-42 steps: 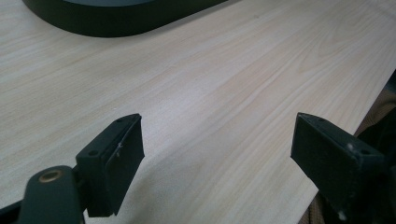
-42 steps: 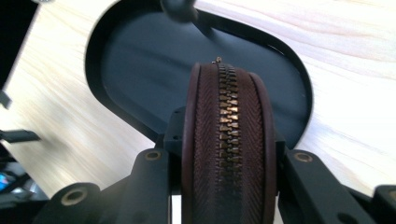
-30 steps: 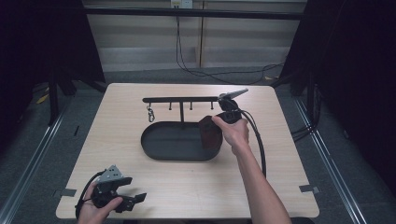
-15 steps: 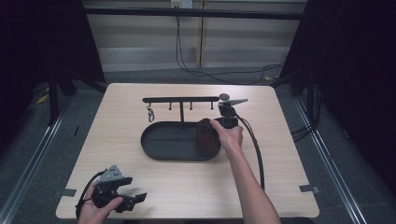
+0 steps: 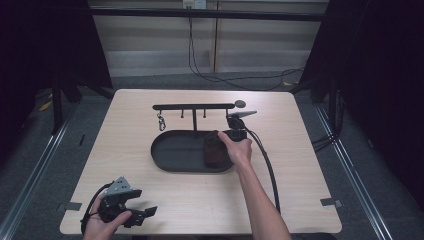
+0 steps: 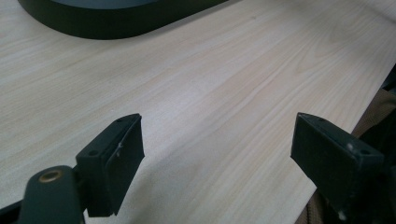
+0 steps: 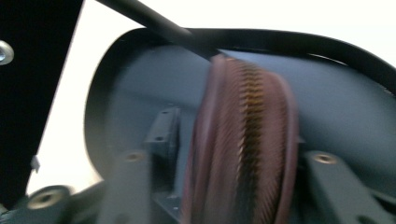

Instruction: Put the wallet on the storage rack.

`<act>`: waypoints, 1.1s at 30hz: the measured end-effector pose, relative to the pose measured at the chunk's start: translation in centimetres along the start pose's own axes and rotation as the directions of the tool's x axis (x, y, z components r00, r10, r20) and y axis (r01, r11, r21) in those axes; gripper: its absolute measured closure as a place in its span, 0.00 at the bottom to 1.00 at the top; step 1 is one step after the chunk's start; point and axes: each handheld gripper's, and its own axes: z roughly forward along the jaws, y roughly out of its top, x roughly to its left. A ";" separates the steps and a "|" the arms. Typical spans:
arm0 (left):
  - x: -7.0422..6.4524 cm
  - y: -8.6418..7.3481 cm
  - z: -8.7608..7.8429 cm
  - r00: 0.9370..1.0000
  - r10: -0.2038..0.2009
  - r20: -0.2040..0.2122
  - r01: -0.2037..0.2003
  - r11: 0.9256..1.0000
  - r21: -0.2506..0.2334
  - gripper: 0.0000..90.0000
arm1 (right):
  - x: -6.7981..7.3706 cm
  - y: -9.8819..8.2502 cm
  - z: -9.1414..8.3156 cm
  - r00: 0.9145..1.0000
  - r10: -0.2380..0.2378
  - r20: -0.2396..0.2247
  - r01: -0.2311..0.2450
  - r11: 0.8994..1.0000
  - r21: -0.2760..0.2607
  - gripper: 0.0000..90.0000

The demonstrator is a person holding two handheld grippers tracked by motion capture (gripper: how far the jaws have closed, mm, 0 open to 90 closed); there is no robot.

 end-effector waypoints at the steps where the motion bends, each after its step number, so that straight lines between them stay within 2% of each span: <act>1: 0.0 0.0 0.0 1.000 -0.003 0.003 0.003 1.000 0.000 0.19 | -0.2 0.0 0.0 1.000 -0.001 0.013 0.001 1.000 0.010 0.55; 4: 0.0 0.1 0.2 1.000 -0.001 0.002 0.001 1.000 0.006 0.19 | -0.5 0.1 -0.1 1.000 0.001 0.028 -0.001 1.000 0.010 0.53; 6: 0.0 0.1 0.3 1.000 0.000 0.003 0.000 1.000 0.007 0.19 | -0.6 0.2 -0.2 0.999 -0.002 0.045 0.000 1.000 0.025 0.47; 12: 0.0 0.4 0.6 1.000 0.002 0.005 -0.002 1.000 0.010 0.19 | -1.0 0.3 -1.0 0.994 -0.017 0.107 0.013 0.999 0.039 0.40; 21: 0.0 0.6 0.7 1.000 0.005 0.004 -0.005 1.000 0.011 0.19 | -1.1 0.4 -2.8 0.989 -0.028 0.144 0.025 0.999 0.025 0.39; 23: 0.0 0.6 0.7 1.000 0.002 0.007 -0.002 1.000 0.008 0.19 | -1.2 0.3 -3.2 0.986 -0.033 0.164 0.029 0.999 0.028 0.42; 25: 0.0 0.5 0.6 1.000 -0.001 0.008 0.001 1.000 0.008 0.19 | -1.2 0.3 -3.7 0.982 -0.039 0.183 0.035 0.999 0.024 0.56; 27: 0.1 0.5 0.6 1.000 0.005 0.007 -0.005 1.000 0.012 0.19 | -1.3 0.2 -4.1 0.977 -0.045 0.210 0.041 0.999 0.026 0.63; 29: 0.0 0.5 0.6 1.000 0.005 0.005 -0.005 1.000 0.012 0.19 | -1.4 0.1 -4.3 0.974 -0.052 0.219 0.050 0.999 0.015 0.79; 30: 0.0 0.5 0.7 1.000 0.005 0.005 -0.005 1.000 0.011 0.19 | -1.3 0.1 -4.3 0.970 -0.053 0.238 0.053 0.999 0.007 0.80; 31: 0.0 0.6 0.7 1.000 0.006 0.005 -0.006 1.000 0.013 0.19 | -1.4 0.1 -4.1 0.971 -0.054 0.231 0.054 0.999 0.005 0.81; 32: 0.0 0.5 0.7 1.000 0.006 0.006 -0.006 1.000 0.014 0.19 | -1.4 0.1 -3.8 0.978 -0.048 0.201 0.047 0.999 0.010 0.81; 33: 0.0 0.5 0.7 1.000 0.006 0.007 -0.007 1.000 0.013 0.19 | -1.3 0.1 -3.5 0.979 -0.047 0.197 0.046 0.999 0.009 0.81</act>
